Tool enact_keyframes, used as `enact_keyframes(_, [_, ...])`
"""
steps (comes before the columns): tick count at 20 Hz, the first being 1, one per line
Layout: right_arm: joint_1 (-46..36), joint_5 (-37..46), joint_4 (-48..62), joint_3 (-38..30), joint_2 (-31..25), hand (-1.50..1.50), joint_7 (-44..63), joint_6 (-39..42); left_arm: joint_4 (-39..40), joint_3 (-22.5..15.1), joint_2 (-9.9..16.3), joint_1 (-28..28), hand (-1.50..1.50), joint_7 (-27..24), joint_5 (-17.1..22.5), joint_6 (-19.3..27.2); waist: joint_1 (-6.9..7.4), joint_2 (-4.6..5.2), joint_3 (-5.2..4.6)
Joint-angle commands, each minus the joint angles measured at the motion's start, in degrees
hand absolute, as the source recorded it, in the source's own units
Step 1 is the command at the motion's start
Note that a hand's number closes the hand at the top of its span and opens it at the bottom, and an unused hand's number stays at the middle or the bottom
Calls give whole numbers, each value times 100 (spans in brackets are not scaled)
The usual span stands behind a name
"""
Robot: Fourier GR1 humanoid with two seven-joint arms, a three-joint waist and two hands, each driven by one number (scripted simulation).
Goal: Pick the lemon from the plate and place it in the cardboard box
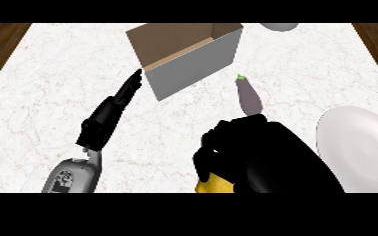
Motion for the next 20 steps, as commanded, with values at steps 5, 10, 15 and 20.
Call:
enact_keyframes(5, [-1041,-645,-131,-1204,627,150,1084,822,-311,30,57,251,0,83,34,-170,15,9,0])
enact_keyframes(10, [-1677,-348,1110,-1672,544,150,579,213,120,42,-152,-103,0,-46,-124,-14,19,25,1])
enact_keyframes(15, [-2647,-555,2088,-1880,646,150,906,-39,39,388,126,-191,0,49,162,-331,49,23,-1])
enact_keyframes(20, [-3376,-761,3040,-2245,648,150,870,-327,-2,197,-67,-156,0,141,-14,-217,45,22,0])
